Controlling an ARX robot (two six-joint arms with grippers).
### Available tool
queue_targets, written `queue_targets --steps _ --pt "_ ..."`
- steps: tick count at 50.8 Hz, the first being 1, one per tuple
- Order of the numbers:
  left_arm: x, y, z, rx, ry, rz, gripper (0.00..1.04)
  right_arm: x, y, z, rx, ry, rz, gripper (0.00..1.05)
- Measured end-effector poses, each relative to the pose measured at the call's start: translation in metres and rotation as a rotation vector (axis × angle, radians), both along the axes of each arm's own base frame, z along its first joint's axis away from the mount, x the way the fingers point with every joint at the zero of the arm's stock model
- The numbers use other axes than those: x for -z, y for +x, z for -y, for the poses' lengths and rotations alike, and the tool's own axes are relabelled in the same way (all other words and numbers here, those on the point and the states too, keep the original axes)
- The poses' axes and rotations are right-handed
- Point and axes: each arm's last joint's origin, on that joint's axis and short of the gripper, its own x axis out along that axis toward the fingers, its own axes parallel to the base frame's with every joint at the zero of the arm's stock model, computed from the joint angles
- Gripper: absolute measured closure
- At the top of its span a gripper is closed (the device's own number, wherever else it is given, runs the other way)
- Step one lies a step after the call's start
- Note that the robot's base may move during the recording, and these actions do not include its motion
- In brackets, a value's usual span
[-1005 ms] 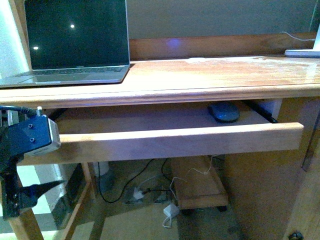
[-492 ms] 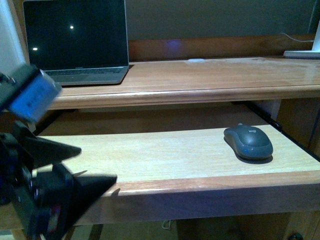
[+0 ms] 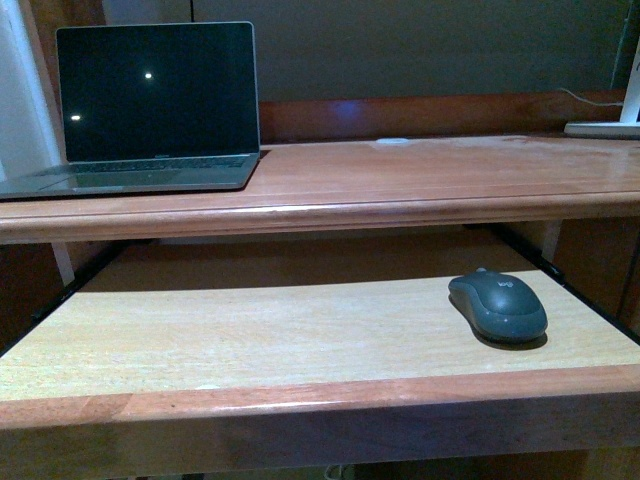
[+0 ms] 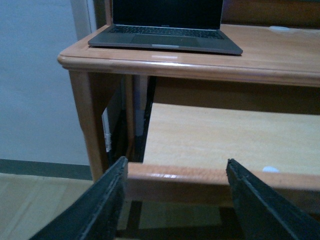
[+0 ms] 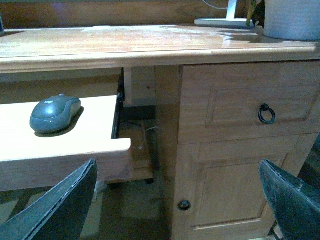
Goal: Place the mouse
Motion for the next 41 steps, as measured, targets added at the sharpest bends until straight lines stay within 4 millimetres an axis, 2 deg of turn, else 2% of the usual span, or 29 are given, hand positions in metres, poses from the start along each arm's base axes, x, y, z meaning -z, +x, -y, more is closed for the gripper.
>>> queue_targets --steps 4,7,9,13,17,25,31,32,35,41 --pt "0.010 -0.012 -0.010 0.008 0.001 0.055 0.63 0.001 0.000 0.000 0.006 0.001 -0.012 0.07" --pt "0.015 -0.014 -0.015 0.007 0.005 0.067 0.75 0.001 0.002 -0.002 0.020 0.022 -0.166 0.07" --pt "0.017 -0.014 -0.017 0.008 0.007 0.068 0.80 -0.001 0.005 -0.004 0.005 0.025 -0.201 0.07" --pt "0.020 -0.013 -0.020 0.012 0.011 0.066 0.91 -0.010 0.013 -0.009 -0.036 0.036 -0.215 0.07" --pt "0.022 -0.014 -0.023 0.004 0.012 0.068 1.03 -0.028 0.025 -0.015 -0.070 0.053 -0.171 0.07" --pt "0.025 -0.014 -0.028 0.002 0.016 0.072 1.02 -0.067 0.059 -0.030 -0.110 0.076 -0.094 0.07" --pt "0.026 -0.014 -0.035 0.031 0.017 0.075 1.02 -0.086 0.088 -0.049 -0.159 0.076 -0.093 0.07" --pt "0.028 -0.014 -0.038 -0.002 0.018 0.074 1.02 -0.093 0.102 -0.062 -0.193 0.071 -0.103 0.07" --pt "0.033 -0.014 -0.040 -0.009 0.018 0.077 1.02 -0.097 0.119 -0.077 -0.221 0.059 -0.134 0.07" --pt "0.040 -0.014 -0.040 -0.005 0.018 0.067 1.02 -0.101 0.141 -0.102 -0.261 0.032 -0.170 0.07"
